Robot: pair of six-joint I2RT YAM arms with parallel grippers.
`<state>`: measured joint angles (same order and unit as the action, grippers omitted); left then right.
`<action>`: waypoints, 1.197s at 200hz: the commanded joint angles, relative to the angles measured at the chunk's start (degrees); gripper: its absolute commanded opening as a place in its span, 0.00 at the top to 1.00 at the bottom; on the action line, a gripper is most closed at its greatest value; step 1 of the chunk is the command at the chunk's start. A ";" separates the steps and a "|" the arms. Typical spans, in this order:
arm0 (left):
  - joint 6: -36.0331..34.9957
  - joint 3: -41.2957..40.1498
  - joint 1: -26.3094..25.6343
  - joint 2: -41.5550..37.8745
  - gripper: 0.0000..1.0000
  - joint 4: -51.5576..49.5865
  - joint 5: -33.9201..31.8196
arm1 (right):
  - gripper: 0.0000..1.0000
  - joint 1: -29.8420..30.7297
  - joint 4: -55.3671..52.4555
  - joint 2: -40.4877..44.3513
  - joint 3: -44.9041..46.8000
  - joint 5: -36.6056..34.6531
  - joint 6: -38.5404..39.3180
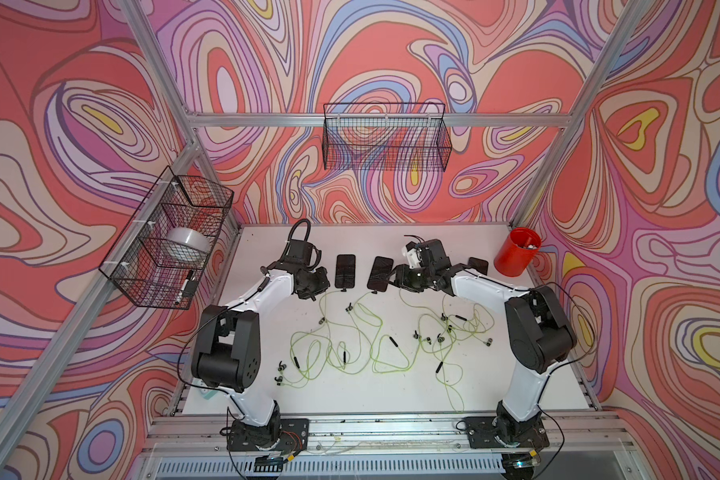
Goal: Plug wired earphones into phones
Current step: Pick up the wired earphone from the center of the board.
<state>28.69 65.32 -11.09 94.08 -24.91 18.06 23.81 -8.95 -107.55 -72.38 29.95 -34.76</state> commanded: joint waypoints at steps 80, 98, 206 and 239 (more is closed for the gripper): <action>-22.24 -6.64 -4.78 -9.58 1.00 2.26 11.10 | 0.46 10.35 14.42 -16.44 -18.44 7.39 -19.89; -24.23 -5.99 -5.75 -9.31 1.00 0.48 11.02 | 0.45 10.61 13.84 -17.80 -19.53 8.16 -19.48; -26.82 -5.55 -8.18 -9.75 1.00 -0.27 9.77 | 0.83 11.85 15.60 -19.22 -16.44 7.47 -19.24; -26.49 -6.21 -8.33 -10.69 1.00 0.54 9.23 | 1.00 11.81 15.19 -18.98 -16.55 7.03 -18.44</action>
<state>3.62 58.39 -19.11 85.36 -24.01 27.97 35.44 5.78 -126.54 -89.49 37.87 -54.17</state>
